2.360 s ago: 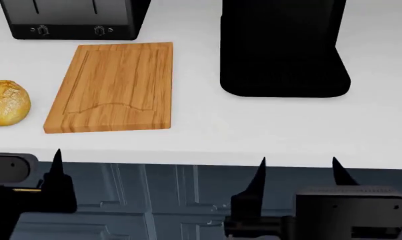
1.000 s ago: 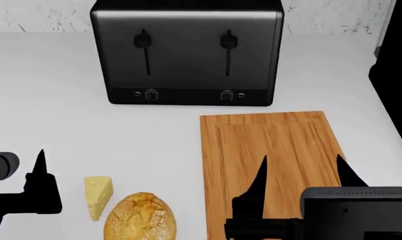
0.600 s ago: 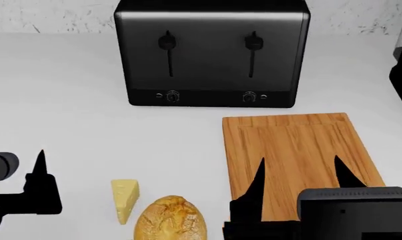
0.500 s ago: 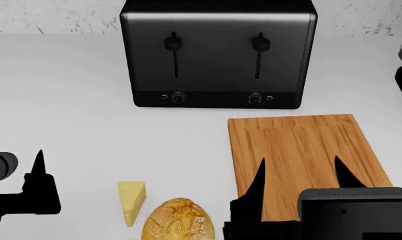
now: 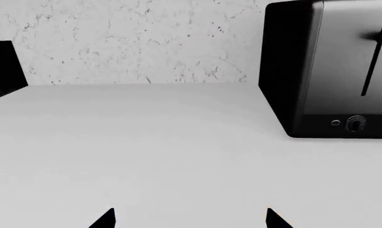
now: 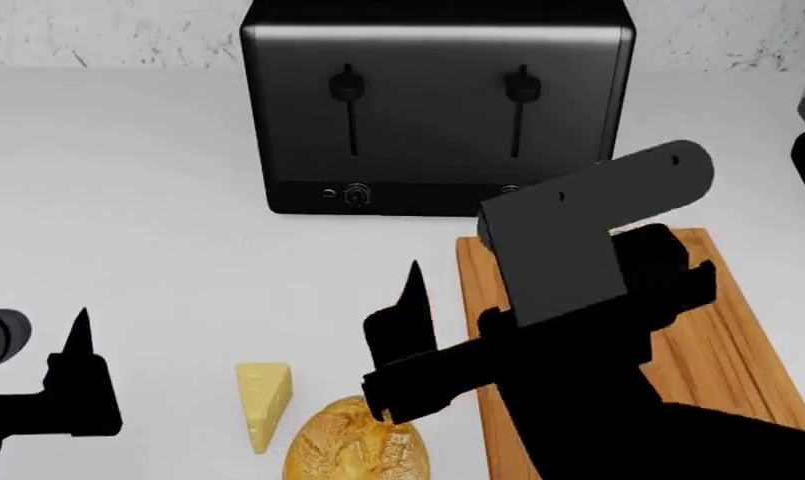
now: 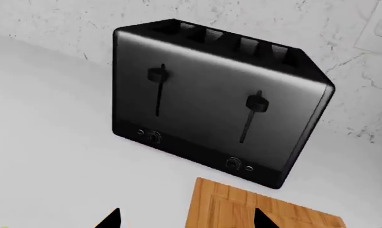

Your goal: Place the bread and cheese on the cutting board.

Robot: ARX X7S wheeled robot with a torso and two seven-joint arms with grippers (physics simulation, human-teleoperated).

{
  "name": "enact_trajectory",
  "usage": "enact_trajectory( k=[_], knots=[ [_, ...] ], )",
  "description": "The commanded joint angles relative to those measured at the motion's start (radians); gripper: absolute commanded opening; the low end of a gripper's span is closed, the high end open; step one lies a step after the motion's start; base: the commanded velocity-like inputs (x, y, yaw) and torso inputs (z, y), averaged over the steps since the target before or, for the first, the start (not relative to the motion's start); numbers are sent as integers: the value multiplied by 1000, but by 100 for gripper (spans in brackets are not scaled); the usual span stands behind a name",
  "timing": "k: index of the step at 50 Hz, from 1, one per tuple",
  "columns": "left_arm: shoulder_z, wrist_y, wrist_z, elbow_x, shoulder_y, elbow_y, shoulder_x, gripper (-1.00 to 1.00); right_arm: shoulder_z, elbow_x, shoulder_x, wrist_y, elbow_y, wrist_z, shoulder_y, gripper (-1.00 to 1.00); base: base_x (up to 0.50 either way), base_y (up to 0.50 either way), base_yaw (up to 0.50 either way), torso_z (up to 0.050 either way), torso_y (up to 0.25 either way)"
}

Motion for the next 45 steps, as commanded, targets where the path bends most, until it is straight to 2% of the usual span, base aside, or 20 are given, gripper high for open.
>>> enact_trajectory(
  k=[1, 6, 13, 17, 23, 31, 45],
  knots=[
    [-41, 1, 42, -6, 22, 28, 14, 100, -257, 826, 143, 35, 366, 343, 392, 100, 0, 0, 0, 0, 0],
    [-38, 7, 37, -6, 26, 23, 13, 100, -424, 974, 156, 25, 421, 368, 491, 100, 0, 0, 0, 0, 0],
    [-34, 14, 32, -8, 30, 17, 10, 100, -513, 1048, 147, -1, 502, 358, 569, 100, 0, 0, 0, 0, 0],
    [-37, 9, 31, -13, 28, 19, 10, 100, -611, 1146, 138, -23, 557, 359, 605, 100, 0, 0, 0, 0, 0],
    [-49, 8, 33, -22, 32, 23, 6, 100, -642, 1038, 63, 78, 696, 290, 640, 100, 0, 0, 0, 0, 0],
    [-66, -2, 32, -34, 30, 31, 6, 100, -684, 850, 12, 99, 750, 124, 644, 100, 0, 0, 0, 0, 0],
    [-79, -8, 27, -51, 25, 36, 5, 100, -784, 808, 8, 57, 710, 52, 574, 100, 0, 0, 0, 0, 0]
  ],
)
